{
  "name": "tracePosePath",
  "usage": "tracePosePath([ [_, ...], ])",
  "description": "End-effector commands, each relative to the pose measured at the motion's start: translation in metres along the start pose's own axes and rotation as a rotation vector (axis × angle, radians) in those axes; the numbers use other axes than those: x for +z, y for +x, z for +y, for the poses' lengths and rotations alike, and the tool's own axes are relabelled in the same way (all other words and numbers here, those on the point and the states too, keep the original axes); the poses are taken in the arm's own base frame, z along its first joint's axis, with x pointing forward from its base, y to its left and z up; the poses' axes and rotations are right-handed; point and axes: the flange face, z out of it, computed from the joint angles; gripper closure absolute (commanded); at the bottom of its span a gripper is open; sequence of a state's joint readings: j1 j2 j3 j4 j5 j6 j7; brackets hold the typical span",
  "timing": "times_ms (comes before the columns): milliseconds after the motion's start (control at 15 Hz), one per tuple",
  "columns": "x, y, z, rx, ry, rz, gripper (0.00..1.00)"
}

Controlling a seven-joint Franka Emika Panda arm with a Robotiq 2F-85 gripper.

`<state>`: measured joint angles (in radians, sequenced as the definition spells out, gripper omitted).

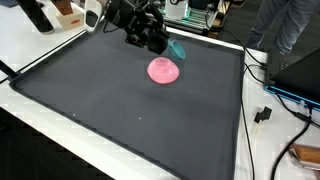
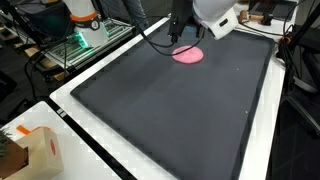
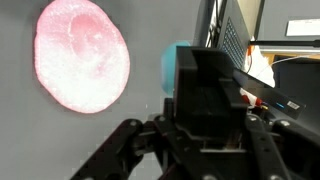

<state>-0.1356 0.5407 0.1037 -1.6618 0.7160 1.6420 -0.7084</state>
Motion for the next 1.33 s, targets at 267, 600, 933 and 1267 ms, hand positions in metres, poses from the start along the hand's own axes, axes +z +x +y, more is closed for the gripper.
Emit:
tracePosePath([
  [267,0.004,-0.004,0.016,0.012,0.054,0.021,0.75],
  [600,0.005,-0.004,0.022,0.026,0.059,0.021,0.75],
  [933,0.002,-0.005,0.024,0.036,0.053,0.025,0.75],
  [1267,-0.002,-0.006,0.019,0.045,0.038,0.030,0.75],
])
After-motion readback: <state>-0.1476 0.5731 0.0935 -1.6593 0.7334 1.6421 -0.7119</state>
